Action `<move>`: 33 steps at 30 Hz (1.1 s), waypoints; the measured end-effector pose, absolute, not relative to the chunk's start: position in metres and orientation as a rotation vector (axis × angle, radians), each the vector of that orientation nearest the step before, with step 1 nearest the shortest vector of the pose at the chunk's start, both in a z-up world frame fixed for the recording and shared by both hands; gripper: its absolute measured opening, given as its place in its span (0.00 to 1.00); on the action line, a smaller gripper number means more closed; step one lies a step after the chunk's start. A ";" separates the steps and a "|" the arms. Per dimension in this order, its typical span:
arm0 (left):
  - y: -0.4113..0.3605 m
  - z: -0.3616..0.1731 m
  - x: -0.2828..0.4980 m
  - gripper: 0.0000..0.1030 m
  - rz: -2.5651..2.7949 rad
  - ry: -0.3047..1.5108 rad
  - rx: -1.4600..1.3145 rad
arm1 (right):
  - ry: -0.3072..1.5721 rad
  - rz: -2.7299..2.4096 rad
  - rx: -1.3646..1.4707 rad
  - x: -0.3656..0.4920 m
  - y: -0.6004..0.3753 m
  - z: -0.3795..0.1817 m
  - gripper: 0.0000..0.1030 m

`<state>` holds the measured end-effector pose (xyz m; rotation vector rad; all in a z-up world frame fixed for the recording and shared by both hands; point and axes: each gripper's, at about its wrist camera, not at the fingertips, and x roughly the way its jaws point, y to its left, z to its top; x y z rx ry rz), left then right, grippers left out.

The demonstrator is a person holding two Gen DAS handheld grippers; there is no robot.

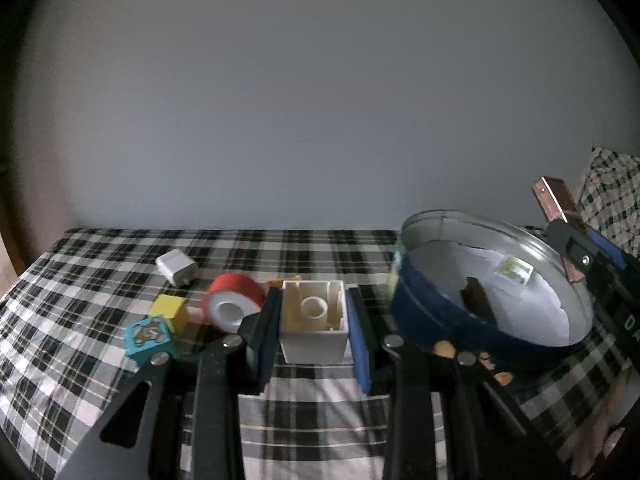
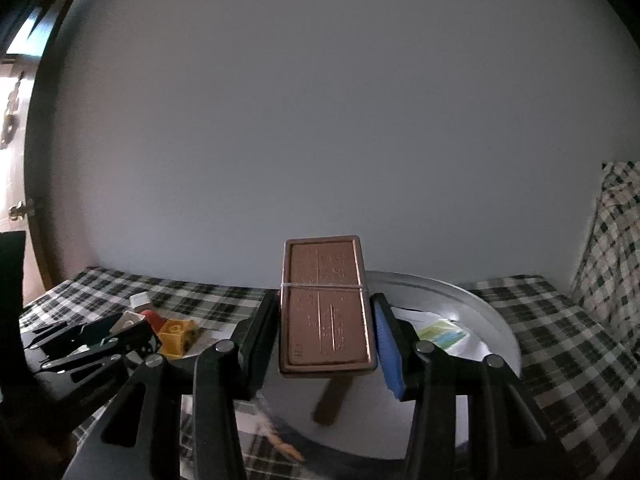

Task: Organize rigid objects
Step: 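Carry the white brick into the tin and open the left tool while the right tool carries the brown box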

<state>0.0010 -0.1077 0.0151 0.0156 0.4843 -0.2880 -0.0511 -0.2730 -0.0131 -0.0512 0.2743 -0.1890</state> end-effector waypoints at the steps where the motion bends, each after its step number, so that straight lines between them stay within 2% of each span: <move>1: -0.112 0.016 0.000 0.30 -0.294 0.482 0.016 | 0.273 -0.197 -0.049 -0.051 -0.277 -0.013 0.47; 18: -0.183 0.032 0.002 0.30 -0.422 0.454 0.005 | 0.274 -0.374 -0.010 -0.051 -0.353 -0.008 0.47; 33: -0.248 0.014 0.022 0.30 -0.425 0.533 0.099 | 0.408 -0.394 0.024 -0.028 -0.387 -0.024 0.47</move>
